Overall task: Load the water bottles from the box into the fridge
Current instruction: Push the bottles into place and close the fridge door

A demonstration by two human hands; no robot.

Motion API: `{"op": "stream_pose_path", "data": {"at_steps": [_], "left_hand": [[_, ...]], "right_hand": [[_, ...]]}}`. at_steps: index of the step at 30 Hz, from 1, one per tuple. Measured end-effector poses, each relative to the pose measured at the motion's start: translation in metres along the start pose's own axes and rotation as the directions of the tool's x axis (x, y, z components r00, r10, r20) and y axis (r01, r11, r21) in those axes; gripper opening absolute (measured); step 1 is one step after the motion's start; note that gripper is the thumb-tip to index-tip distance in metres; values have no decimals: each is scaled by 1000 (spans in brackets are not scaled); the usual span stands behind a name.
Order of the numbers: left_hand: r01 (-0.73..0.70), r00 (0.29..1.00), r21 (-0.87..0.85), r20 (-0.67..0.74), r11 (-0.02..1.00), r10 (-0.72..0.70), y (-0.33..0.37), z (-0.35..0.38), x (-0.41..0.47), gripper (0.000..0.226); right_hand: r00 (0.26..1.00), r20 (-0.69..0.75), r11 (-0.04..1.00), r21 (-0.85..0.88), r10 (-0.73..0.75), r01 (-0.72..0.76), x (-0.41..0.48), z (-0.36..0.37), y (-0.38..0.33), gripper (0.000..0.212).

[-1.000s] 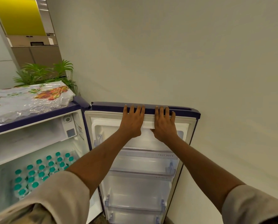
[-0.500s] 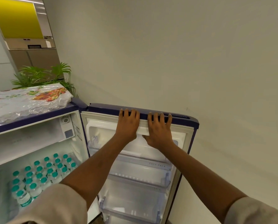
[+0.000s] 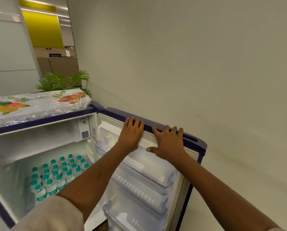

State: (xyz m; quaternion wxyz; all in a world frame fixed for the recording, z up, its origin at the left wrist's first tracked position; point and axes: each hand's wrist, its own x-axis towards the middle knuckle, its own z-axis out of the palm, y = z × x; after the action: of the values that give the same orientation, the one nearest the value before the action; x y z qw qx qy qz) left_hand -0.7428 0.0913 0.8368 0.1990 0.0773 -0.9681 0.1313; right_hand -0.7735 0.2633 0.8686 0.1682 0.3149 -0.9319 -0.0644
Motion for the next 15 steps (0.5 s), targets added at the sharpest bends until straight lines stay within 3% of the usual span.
{"op": "stream_pose_path", "data": {"at_steps": [8,12,15], "left_hand": [[-4,998,-16,57,1000,4,-21,-24,-43,92],[100,988,-172,133,980,-77,-34,-42,-70,94],[185,974,-296,183,937,-135,-43,-59,-92,79]], "right_hand": [[980,150,991,45,-132,127,-26,-36,-23,105],[940,275,976,130,-202,172,-38,-59,-47,107],[926,281,964,166,-250,210,-52,-75,-71,104]]}}
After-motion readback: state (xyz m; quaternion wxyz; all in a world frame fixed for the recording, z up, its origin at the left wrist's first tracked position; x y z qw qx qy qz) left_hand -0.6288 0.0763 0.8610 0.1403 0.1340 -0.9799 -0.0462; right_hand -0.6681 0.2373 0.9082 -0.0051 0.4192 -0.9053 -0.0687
